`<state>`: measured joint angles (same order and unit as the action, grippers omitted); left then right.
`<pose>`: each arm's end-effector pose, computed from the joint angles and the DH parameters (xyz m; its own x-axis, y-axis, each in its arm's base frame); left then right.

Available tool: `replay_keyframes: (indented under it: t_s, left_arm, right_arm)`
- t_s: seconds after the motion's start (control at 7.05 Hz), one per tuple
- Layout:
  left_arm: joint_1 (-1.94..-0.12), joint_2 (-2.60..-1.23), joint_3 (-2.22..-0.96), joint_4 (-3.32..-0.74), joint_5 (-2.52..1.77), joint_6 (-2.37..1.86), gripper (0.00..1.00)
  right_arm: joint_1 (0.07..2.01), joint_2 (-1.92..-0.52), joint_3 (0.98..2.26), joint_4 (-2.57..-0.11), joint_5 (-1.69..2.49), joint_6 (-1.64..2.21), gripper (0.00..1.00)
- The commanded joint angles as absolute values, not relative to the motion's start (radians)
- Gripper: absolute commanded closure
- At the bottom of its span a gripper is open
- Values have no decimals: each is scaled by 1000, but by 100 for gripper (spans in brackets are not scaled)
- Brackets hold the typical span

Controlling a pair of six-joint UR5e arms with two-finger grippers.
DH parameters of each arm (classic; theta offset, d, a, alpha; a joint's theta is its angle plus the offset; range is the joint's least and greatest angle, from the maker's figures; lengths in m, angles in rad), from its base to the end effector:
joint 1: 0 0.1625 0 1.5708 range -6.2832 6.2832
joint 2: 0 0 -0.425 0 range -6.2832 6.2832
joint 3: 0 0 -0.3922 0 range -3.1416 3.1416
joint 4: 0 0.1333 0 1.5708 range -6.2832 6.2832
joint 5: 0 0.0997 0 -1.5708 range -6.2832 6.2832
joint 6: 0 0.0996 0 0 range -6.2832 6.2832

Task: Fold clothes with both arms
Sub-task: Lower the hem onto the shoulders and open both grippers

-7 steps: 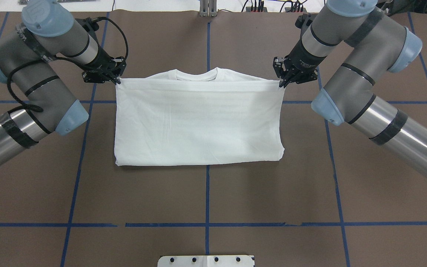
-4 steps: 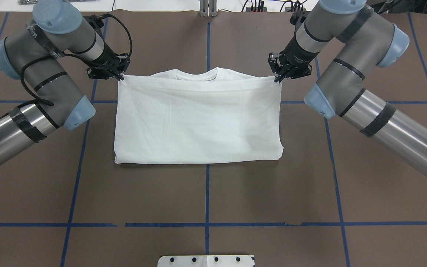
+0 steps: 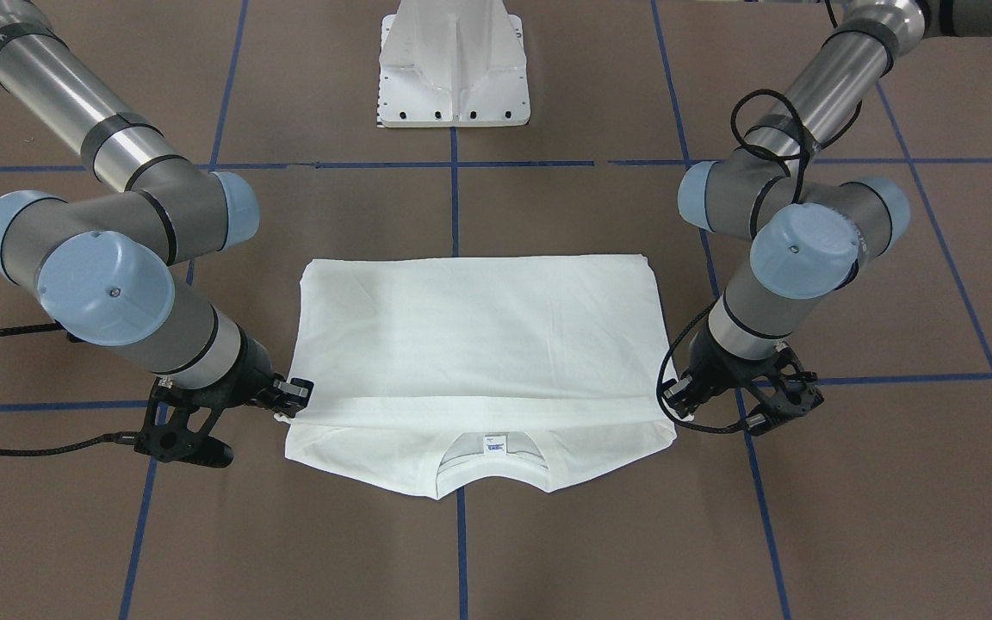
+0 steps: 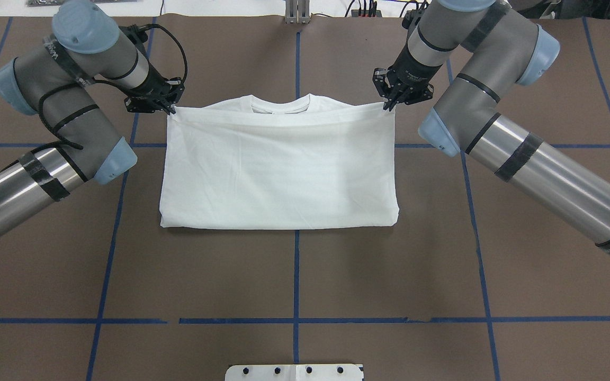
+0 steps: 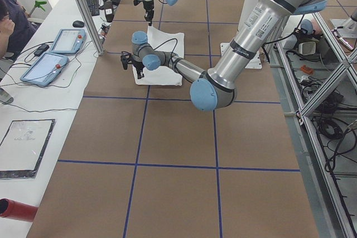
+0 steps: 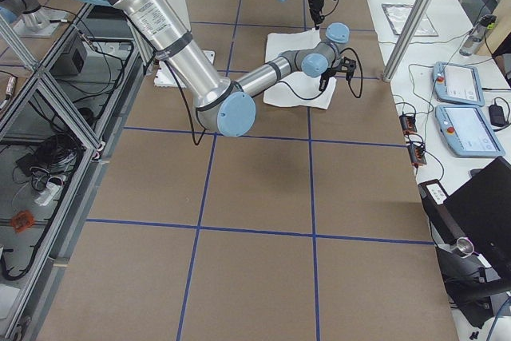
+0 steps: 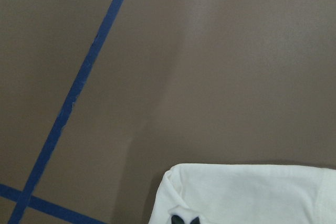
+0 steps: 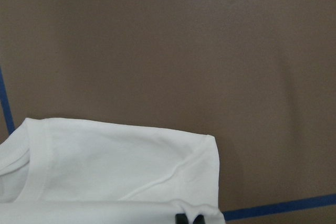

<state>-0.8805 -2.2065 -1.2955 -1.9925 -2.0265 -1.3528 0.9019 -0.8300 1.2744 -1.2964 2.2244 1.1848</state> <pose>0.4106 -0.6377 0.3593 0.5481 -0.3587 -0.7556 0.3855 0.9101 -0.1524 -0.4192 -0.6476 0.3014 0.5734 0.2434 0.7823 -0.1713 0.9694 -0.1760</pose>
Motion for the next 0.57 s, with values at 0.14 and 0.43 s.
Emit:
replay_keyframes:
  t_s: [0.14,0.43]
  left_arm:
    - [-881,-2221,-1264,-2017,-2014,-1356,100]
    - [-881,-2223,-1266,-2016,-2014,-1355,100]
  right_arm:
    - [905,-813,1250,-1296,2218,1173,100]
    - [905,-807,1247,-1296,2220,1173,100]
